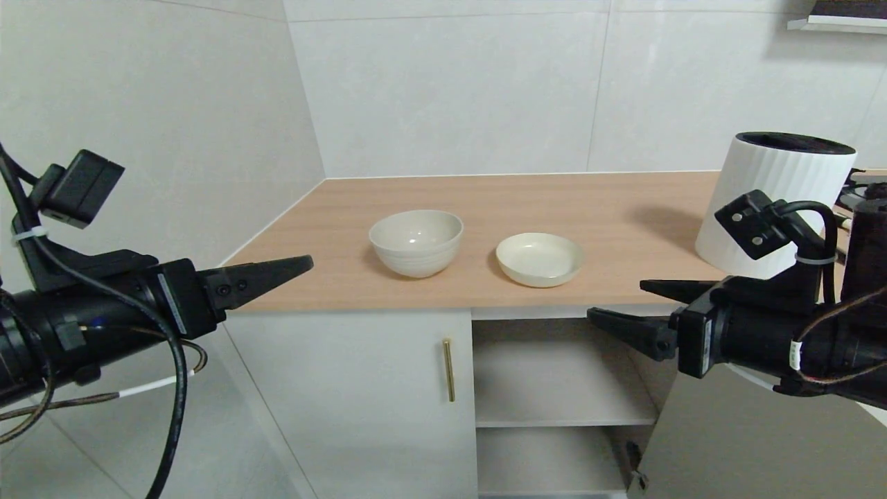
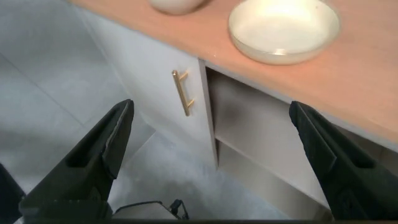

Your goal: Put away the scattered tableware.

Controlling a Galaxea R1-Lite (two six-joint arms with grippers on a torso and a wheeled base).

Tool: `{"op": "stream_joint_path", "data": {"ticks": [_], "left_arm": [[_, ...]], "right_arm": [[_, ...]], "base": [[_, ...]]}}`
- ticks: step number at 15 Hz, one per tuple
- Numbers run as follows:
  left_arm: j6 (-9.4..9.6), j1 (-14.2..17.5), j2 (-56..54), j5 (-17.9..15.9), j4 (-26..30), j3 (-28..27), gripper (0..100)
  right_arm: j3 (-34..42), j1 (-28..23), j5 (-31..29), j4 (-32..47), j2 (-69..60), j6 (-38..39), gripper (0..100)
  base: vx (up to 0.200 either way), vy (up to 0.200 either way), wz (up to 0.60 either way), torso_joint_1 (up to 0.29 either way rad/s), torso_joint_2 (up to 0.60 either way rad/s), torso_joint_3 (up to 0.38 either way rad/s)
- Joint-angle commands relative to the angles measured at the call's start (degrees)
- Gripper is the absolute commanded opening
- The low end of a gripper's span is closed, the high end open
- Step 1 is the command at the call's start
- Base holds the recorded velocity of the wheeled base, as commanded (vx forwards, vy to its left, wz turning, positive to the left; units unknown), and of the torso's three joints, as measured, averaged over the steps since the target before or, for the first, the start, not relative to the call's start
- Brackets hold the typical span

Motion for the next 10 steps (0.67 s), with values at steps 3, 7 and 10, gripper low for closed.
{"op": "stream_joint_path", "data": {"ticks": [3,7,10], "left_arm": [[-0.01,0.0,4.62,0.16,3.5,-6.67,100],[-0.1,-0.61,15.43,1.31,18.0,-24.86,100],[-0.28,-1.75,24.92,9.74,24.33,-32.33,100]], "right_arm": [[-4.82,-0.16,-0.8,-3.17,4.27,-0.76,100],[-25.47,-4.46,-5.89,11.42,15.52,-0.06,100],[-31.01,-4.73,-9.5,17.84,20.09,8.82,100]], "base": [[0.0,0.0,0.0,0.054,-0.11,-0.071],[0.0,0.0,0.0,0.0,0.0,0.0],[0.0,0.0,0.0,0.0,0.0,0.0]]}}
